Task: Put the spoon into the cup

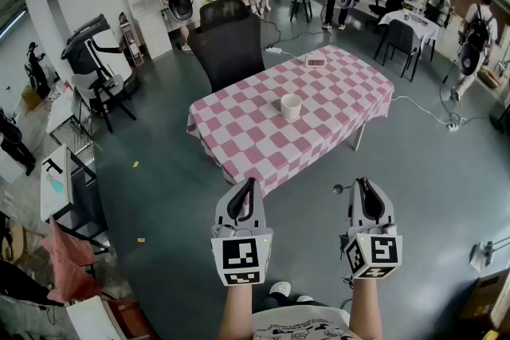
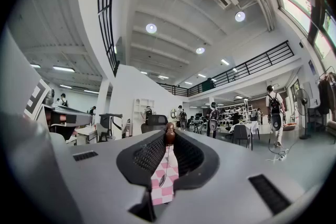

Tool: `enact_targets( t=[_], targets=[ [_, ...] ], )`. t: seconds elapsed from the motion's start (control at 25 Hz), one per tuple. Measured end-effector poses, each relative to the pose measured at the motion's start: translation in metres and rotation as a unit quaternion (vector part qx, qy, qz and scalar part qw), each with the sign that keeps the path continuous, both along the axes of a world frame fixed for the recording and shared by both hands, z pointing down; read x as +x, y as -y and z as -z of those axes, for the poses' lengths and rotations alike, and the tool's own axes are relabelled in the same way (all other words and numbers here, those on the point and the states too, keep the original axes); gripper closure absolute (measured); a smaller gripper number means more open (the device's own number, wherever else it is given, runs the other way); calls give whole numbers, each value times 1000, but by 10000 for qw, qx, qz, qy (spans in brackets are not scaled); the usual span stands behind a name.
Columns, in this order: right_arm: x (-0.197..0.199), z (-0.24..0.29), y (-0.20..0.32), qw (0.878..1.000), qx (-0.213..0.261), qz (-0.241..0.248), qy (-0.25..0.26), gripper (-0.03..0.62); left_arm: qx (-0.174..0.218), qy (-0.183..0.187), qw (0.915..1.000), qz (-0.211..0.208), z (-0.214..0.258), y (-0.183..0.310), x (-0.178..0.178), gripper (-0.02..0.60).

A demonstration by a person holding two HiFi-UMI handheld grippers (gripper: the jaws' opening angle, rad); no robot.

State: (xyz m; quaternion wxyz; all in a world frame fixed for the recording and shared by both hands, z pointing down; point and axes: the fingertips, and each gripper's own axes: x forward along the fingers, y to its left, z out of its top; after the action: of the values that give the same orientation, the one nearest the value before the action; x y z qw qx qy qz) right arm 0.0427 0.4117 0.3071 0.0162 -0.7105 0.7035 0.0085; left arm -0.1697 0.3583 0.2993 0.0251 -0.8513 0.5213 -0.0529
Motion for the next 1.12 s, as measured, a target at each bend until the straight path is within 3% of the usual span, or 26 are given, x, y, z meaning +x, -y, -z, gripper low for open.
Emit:
enact_targets(
  t=[0.84, 1.04, 1.12],
  targets=[
    [-15, -13, 34, 10000, -7, -74, 39, 540, -41, -36, 9999, -92, -14, 41, -14, 568],
    [33, -11, 60, 9999, -104, -56, 45, 540, -134, -32, 9999, -81, -13, 68, 27, 568],
    [28, -12, 64, 9999, -122, -92, 72, 540, -179, -29, 9998, -110, -15, 75, 25, 568]
  ],
)
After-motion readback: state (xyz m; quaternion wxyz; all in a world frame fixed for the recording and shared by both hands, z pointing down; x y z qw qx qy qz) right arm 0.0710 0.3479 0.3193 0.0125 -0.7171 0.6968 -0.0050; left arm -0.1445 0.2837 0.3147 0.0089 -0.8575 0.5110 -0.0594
